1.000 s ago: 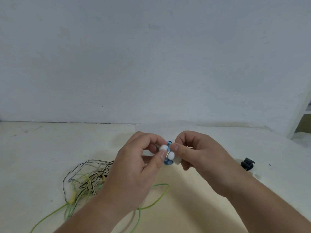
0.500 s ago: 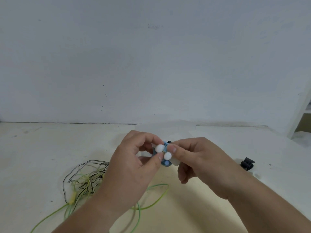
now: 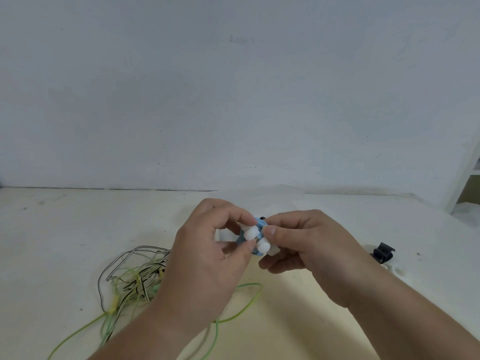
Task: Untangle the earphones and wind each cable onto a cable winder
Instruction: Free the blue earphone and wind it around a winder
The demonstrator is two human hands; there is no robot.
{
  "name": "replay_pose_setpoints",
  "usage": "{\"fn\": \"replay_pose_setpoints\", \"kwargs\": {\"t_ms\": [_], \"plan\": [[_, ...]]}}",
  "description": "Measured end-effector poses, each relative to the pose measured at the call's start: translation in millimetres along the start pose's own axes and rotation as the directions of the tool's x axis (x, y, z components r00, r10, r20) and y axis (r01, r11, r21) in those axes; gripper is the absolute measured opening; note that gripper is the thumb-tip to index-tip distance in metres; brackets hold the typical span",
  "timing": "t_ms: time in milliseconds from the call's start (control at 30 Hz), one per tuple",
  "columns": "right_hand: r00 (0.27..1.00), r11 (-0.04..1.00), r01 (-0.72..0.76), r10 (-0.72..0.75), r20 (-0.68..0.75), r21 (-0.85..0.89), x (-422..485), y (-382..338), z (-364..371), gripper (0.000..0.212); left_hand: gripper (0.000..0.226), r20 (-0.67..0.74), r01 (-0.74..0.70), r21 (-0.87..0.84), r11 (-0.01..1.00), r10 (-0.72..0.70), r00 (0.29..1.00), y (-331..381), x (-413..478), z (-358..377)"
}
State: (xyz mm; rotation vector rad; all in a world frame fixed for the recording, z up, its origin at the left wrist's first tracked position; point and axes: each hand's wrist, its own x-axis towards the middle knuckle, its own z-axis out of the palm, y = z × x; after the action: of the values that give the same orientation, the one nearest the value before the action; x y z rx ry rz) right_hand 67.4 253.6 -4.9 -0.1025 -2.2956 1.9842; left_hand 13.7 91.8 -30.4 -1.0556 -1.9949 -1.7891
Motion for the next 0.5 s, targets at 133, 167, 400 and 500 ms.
{"fn": "replay_pose_setpoints", "kwargs": {"t_ms": [133, 167, 400, 500], "plan": [[1.000, 1.000, -0.011, 0.011, 0.019, 0.007, -0.1, 0.4, -0.8, 0.019, 0.025, -0.044, -0.033, 0.122, 0.992, 0.039, 0.998, -0.8, -0.7, 1.7], [1.000, 1.000, -0.012, 0.012, 0.019, 0.002, 0.2, 0.4, -0.4, 0.019, 0.026, -0.056, -0.027, 0.143, 0.989, 0.036, 0.998, -1.3, -0.6, 1.2], [0.998, 0.996, -0.065, 0.066, 0.008, -0.065, 1.0, 2.7, 2.9, 0.017, 0.040, -0.044, -0.023, 0.265, 0.964, 0.036, 0.998, -2.7, -2.4, 2.4], [0.996, 0.985, -0.085, 0.083, -0.021, -0.149, 3.0, 8.4, 7.2, 0.026, 0.036, -0.058, 0.041, 0.284, 0.958, -0.026, 0.998, -1.2, -2.8, 2.6]]}}
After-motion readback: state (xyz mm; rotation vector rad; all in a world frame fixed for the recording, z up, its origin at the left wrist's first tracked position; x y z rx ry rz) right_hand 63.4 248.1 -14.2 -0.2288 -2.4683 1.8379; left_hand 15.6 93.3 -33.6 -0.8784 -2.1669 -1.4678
